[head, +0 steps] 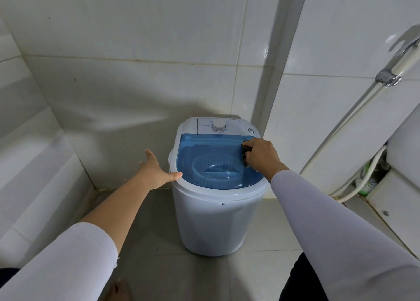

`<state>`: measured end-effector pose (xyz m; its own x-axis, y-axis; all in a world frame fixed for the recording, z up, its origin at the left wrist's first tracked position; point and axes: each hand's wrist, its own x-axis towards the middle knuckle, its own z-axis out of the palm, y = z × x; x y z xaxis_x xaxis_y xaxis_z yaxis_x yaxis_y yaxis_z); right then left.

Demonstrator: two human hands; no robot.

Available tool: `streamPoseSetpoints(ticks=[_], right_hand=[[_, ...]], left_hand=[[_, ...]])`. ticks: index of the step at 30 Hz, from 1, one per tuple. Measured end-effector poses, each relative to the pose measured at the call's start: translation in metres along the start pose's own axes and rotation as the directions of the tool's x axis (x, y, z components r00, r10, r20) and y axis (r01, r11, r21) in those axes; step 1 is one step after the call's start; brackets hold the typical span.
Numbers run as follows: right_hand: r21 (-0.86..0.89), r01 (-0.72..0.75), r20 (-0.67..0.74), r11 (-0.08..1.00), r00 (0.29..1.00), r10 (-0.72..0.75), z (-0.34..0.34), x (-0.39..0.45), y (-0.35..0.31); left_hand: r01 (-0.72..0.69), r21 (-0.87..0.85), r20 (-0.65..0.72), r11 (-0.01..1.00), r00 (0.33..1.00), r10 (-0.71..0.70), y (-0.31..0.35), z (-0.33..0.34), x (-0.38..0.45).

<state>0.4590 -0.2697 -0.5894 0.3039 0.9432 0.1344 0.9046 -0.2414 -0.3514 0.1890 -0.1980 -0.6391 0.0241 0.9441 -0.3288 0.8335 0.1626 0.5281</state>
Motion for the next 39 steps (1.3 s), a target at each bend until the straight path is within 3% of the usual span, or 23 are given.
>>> streamPoseSetpoints(ticks=[10, 15, 18, 21, 27, 35, 39], right_hand=[[0.204, -0.177, -0.021, 0.963, 0.983, 0.185, -0.016, -0.021, 0.024], [0.193, -0.225, -0.011, 0.955, 0.973, 0.232, -0.032, -0.023, 0.023], [0.187, -0.159, -0.055, 0.969, 0.984, 0.172, -0.041, -0.015, 0.000], [0.168, 0.010, -0.071, 0.986, 0.997, 0.002, -0.038, -0.009, -0.039], [0.055, 0.305, 0.061, 0.951, 0.949, -0.308, -0.002, -0.013, -0.116], [-0.233, 0.510, 0.298, 0.828, 0.848, -0.438, 0.037, -0.021, -0.135], [-0.199, 0.496, 0.256, 0.845, 0.859, -0.444, 0.042, -0.023, -0.130]], left_hand=[[0.002, -0.053, -0.008, 0.999, 1.000, -0.003, 0.000, 0.003, 0.000], [-0.036, -0.115, -0.062, 0.993, 0.998, 0.029, -0.004, 0.008, -0.008], [-0.045, -0.173, -0.101, 0.984, 0.994, 0.028, -0.011, 0.015, -0.012], [-0.028, -0.258, -0.082, 0.966, 0.997, 0.007, -0.014, 0.022, -0.018], [-0.062, -0.343, -0.037, 0.937, 0.998, 0.052, -0.017, 0.027, -0.025], [-0.099, -0.336, -0.034, 0.936, 0.995, 0.093, -0.015, 0.027, -0.029], [-0.111, -0.312, -0.040, 0.943, 0.994, 0.104, -0.014, 0.026, -0.029]])
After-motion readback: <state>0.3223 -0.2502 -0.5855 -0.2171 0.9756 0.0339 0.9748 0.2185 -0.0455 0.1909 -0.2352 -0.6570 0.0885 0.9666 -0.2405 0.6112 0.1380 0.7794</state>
